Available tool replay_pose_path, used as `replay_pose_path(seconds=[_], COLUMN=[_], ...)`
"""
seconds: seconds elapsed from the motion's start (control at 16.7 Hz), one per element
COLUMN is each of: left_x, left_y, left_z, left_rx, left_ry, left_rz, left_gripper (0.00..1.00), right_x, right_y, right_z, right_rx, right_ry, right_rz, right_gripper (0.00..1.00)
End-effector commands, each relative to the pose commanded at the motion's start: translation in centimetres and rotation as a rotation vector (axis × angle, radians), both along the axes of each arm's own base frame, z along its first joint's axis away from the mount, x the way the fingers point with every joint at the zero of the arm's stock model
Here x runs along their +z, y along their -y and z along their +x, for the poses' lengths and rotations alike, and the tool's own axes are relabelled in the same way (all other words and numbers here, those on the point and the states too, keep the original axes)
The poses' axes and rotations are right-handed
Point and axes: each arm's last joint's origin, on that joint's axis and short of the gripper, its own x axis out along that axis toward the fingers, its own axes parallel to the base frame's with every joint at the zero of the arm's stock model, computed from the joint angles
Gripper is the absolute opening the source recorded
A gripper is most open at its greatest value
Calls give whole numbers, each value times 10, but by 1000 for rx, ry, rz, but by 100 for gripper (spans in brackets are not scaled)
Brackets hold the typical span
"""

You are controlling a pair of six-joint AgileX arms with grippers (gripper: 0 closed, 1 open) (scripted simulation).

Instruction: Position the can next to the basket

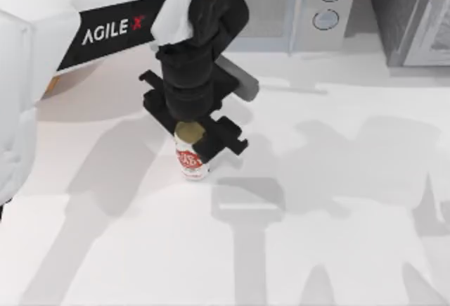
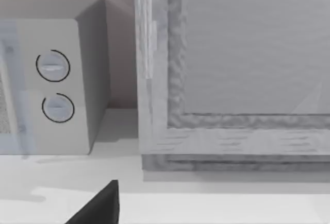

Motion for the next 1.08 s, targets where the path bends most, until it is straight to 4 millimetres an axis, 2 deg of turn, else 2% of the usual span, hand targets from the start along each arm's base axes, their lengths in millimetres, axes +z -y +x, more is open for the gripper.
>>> replay_pose_path(seconds=[0.36,0.42,0.54,0.66,0.84,0.96,1.08], left_x=[1,5,21,42,67,73,72], left_y=[-1,-6,-30,-72,-157,-214,-262], left_z=[0,1,6,12,15,10,2], left_rx=[0,0,8,44,179,306,443], left_ry=[1,-2,-6,-2,16,28,38], left_rz=[-2,-7,-29,-56,-82,-82,-70], left_gripper=[0,0,0,0,0,0,0], right_x=[0,0,0,0,0,0,0], right_y=[0,0,0,0,0,0,0], right_z=[0,0,0,0,0,0,0], right_rx=[0,0,0,0,0,0,0], right_ry=[0,0,0,0,0,0,0], right_rz=[0,0,0,0,0,0,0], right_gripper=[100,100,100,100,100,100,100])
